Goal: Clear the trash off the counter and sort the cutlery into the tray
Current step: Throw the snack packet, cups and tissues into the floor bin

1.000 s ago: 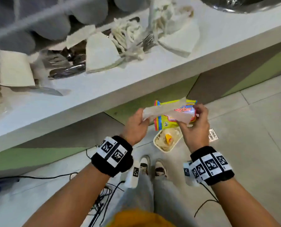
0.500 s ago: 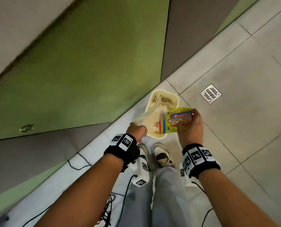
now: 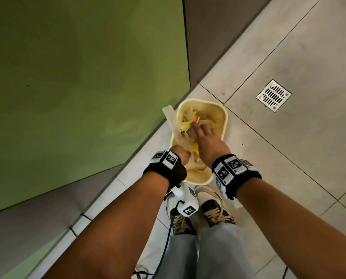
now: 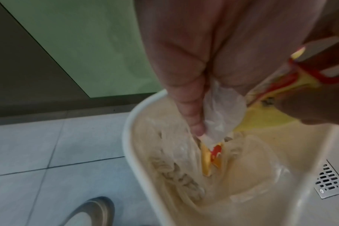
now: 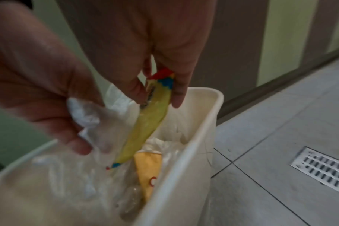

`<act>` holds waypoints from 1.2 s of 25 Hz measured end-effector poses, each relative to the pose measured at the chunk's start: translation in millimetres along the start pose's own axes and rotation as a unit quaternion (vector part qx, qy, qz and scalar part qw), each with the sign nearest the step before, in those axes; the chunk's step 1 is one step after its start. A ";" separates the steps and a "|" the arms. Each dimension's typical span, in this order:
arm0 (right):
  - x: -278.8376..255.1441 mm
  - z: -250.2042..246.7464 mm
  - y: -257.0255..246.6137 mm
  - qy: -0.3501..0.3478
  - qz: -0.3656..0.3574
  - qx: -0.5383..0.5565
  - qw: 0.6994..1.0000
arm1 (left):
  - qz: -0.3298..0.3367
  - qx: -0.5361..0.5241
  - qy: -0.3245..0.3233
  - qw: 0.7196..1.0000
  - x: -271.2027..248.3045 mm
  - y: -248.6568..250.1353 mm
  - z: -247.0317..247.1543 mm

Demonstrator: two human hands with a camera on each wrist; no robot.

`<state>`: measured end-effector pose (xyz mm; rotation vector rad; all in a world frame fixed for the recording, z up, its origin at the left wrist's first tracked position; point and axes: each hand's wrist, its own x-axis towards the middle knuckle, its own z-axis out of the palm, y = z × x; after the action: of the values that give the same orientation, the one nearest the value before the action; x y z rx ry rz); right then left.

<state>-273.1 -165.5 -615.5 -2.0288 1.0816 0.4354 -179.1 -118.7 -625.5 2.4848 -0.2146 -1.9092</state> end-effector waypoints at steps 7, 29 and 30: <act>67.2 35.3 38.5 -0.025 0.090 -0.179 0.979 | 0.092 0.231 0.104 0.963 95.9 12.2 24.9; -101.1 -83.1 -0.9 0.018 0.072 -0.144 0.987 | 0.193 0.082 0.142 0.967 -110.6 10.7 -41.7; -113.1 -101.0 -12.6 0.031 0.063 -0.143 0.987 | 0.209 0.065 0.147 0.965 -139.6 13.5 -50.6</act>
<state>-334.3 -177.2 -476.7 -2.2427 1.2473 0.6272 -167.1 -121.1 -476.9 2.4977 -0.8081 -1.3871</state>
